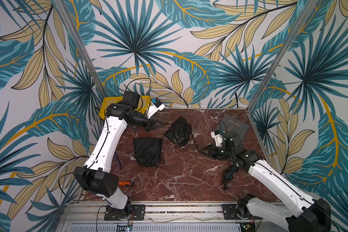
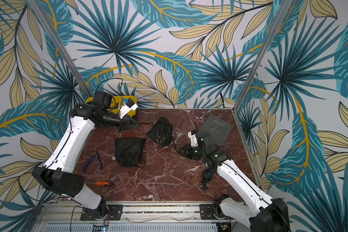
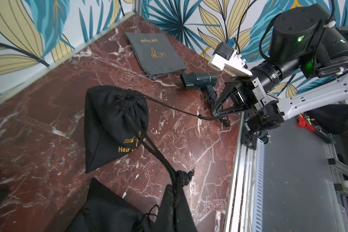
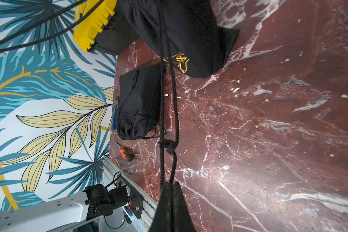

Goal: Pack away hair dryers
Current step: Place the drawstring at the center of the board.

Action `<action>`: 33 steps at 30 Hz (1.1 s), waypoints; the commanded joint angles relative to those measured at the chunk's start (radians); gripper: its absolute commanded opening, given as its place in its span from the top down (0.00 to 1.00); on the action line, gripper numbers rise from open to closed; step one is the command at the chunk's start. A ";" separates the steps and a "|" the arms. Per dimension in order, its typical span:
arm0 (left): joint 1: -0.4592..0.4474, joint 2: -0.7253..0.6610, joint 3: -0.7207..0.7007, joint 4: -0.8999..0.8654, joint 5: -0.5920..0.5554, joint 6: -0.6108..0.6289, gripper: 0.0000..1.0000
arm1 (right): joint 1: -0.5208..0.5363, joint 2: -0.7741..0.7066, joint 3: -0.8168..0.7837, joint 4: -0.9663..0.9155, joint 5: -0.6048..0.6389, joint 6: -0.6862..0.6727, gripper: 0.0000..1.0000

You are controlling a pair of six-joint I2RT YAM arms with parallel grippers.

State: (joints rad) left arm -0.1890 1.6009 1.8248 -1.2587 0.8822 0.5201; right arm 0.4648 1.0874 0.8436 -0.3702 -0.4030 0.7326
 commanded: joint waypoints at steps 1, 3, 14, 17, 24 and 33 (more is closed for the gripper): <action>-0.020 -0.039 -0.084 0.004 0.048 0.012 1.00 | 0.067 0.018 -0.022 0.082 0.036 0.048 1.00; -0.033 -0.066 -0.130 0.003 0.044 0.017 1.00 | 0.116 0.035 -0.019 0.086 0.049 0.060 1.00; -0.039 -0.323 -0.322 -0.035 -0.144 0.088 1.00 | 0.285 0.139 0.032 0.095 0.110 0.084 1.00; -0.037 -0.352 -0.357 -0.042 -0.199 0.101 1.00 | 0.302 0.187 0.062 0.090 0.116 0.080 1.00; -0.038 -0.388 -0.404 -0.106 -0.254 0.160 1.00 | 0.331 0.269 0.101 0.087 0.131 0.076 1.00; -0.039 -0.317 -0.320 -0.106 -0.172 0.163 1.00 | 0.333 0.297 0.082 -0.020 0.278 0.082 0.81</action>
State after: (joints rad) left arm -0.2256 1.2507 1.4456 -1.3552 0.6544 0.6735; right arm 0.7937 1.3819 0.9310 -0.3260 -0.2043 0.8165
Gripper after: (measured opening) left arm 0.044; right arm 0.160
